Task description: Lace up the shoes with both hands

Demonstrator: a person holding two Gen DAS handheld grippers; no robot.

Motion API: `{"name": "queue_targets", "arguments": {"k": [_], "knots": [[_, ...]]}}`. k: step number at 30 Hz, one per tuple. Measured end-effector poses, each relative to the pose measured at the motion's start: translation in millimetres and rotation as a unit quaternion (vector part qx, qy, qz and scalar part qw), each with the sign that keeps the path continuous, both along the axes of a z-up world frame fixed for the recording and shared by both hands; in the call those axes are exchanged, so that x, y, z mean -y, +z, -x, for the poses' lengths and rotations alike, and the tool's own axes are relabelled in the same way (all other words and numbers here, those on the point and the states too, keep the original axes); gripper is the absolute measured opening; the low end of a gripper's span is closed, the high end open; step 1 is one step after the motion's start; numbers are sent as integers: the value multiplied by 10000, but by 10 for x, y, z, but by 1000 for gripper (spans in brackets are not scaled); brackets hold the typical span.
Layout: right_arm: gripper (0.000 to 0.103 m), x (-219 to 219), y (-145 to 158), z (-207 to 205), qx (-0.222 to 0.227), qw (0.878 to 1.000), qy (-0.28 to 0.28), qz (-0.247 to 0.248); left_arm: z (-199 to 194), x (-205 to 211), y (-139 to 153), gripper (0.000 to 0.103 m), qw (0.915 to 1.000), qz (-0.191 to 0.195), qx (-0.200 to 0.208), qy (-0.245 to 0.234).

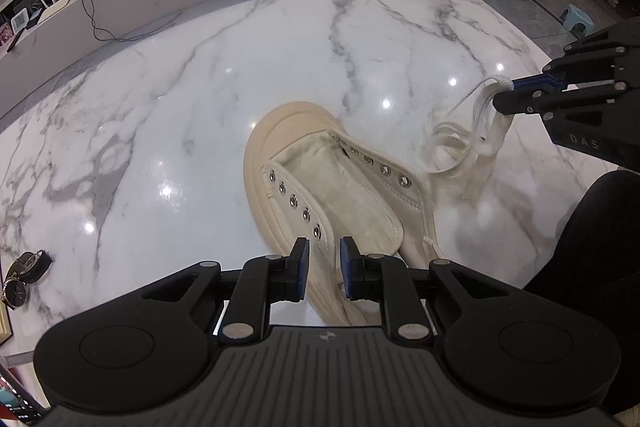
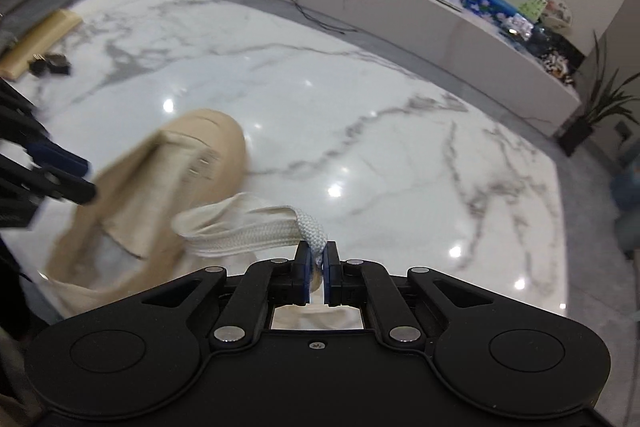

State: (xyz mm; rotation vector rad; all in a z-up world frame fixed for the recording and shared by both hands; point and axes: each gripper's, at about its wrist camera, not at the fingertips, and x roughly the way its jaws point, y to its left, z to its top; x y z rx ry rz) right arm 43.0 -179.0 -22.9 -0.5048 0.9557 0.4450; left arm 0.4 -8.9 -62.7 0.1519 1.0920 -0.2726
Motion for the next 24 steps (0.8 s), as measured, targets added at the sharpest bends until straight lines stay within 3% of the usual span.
{"name": "queue_targets", "arguments": {"k": [2, 4, 6, 11, 15, 20, 24], "knots": [[9, 21, -67, -49, 13, 9999, 27, 156, -9, 7, 12, 16, 10000, 6, 28, -22], [26, 31, -108, -78, 11, 9998, 6, 212, -19, 7, 21, 16, 10000, -2, 46, -28], [32, 70, -124, -102, -5, 9997, -22, 246, -34, -6, 23, 16, 10000, -9, 48, -11], [32, 152, -174, -180, -16, 9985, -67, 543, -83, -36, 17, 16, 10000, 73, 12, 13], [32, 219, -178, -258, -121, 9991, -108, 403, -129, -42, 22, 16, 9999, 111, 6, -48], [32, 49, -208, -235, -409, 9964, 736, -9, -204, -14, -1, 16, 9992, 120, -84, -364], [32, -207, -352, -223, -534, 9813, 1850, 15, -245, 11, 6, 16, 9971, -31, -70, -758]]}}
